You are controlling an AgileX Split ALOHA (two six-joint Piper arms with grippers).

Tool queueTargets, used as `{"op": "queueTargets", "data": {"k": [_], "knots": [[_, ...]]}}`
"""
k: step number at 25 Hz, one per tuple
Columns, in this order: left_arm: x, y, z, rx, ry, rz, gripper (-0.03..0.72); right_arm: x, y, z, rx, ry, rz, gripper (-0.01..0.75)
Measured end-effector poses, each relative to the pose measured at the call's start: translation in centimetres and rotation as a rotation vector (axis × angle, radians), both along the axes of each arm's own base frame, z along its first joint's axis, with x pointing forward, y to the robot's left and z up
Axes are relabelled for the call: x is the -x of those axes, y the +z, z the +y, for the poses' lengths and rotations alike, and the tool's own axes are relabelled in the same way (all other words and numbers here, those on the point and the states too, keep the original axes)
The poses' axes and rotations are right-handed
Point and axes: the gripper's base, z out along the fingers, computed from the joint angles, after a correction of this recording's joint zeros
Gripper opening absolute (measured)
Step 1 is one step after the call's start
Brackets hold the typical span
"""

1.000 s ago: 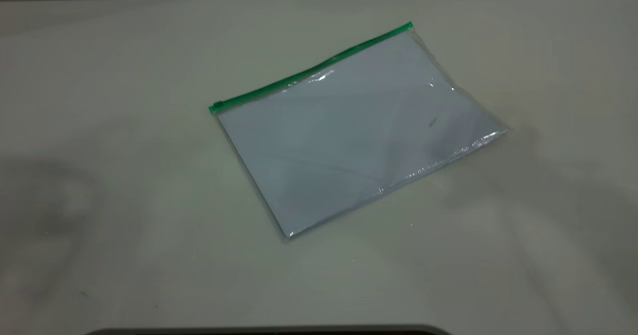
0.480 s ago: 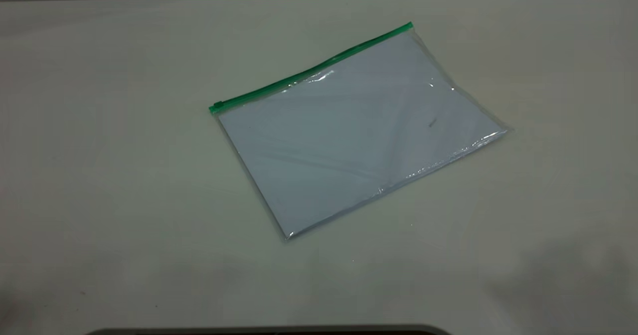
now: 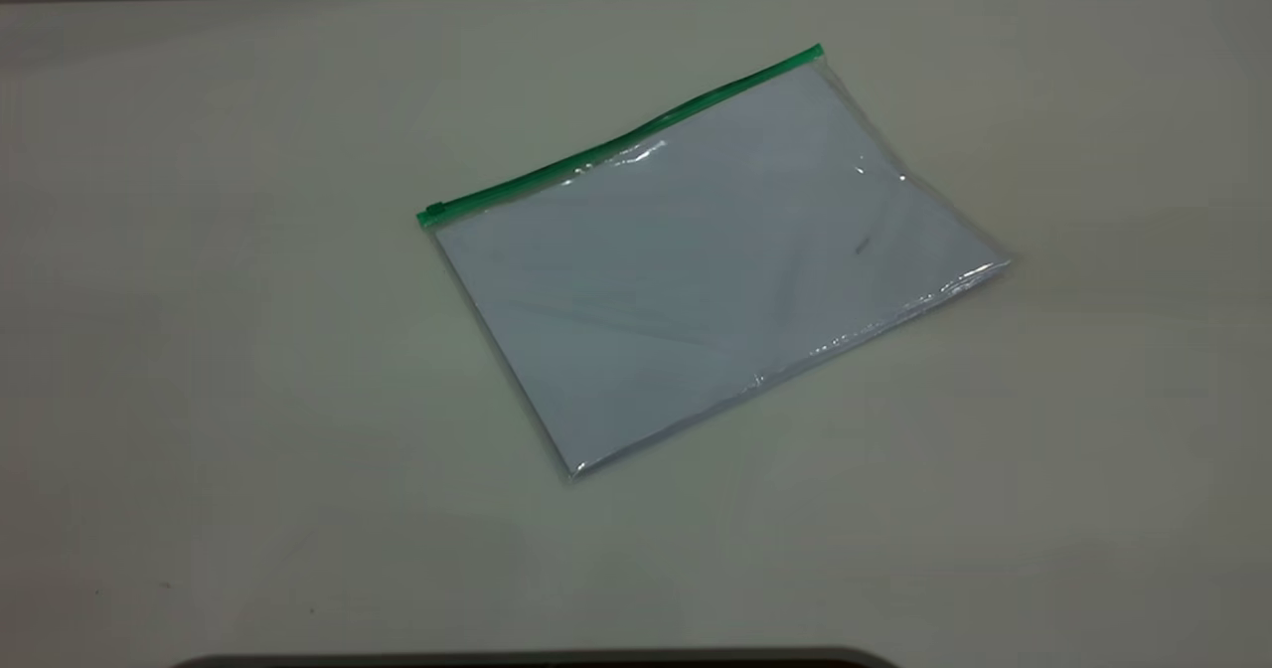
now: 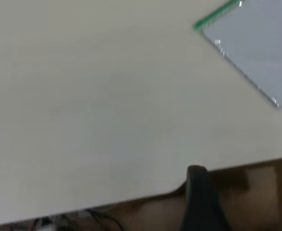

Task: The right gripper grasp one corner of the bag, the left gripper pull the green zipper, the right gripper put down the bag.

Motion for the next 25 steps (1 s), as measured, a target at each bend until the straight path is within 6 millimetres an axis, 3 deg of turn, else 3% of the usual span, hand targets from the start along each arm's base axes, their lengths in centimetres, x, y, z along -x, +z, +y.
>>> {"op": "queueTargets", "data": {"k": [4, 11, 18, 25], "knots": [[0.8, -2.8, 0.1, -0.003, -0.001, 0.033, 0.538, 1.6, -1.7, -0.4, -0.014, -0.011, -0.035, 0.508], [0.6, -6.0, 0.1, -0.010, 0.000, 0.095, 0.538, 3.1, -4.5, -0.9, -0.006, -0.021, -0.050, 0.508], [0.5, -6.4, 0.0, -0.015, -0.005, 0.097, 0.538, 4.4, -5.2, -2.2, 0.050, -0.097, -0.153, 0.507], [0.5, -6.4, 0.0, -0.015, -0.006, 0.096, 0.538, 5.6, -7.2, -4.1, 0.096, -0.279, -0.188, 0.507]]}}
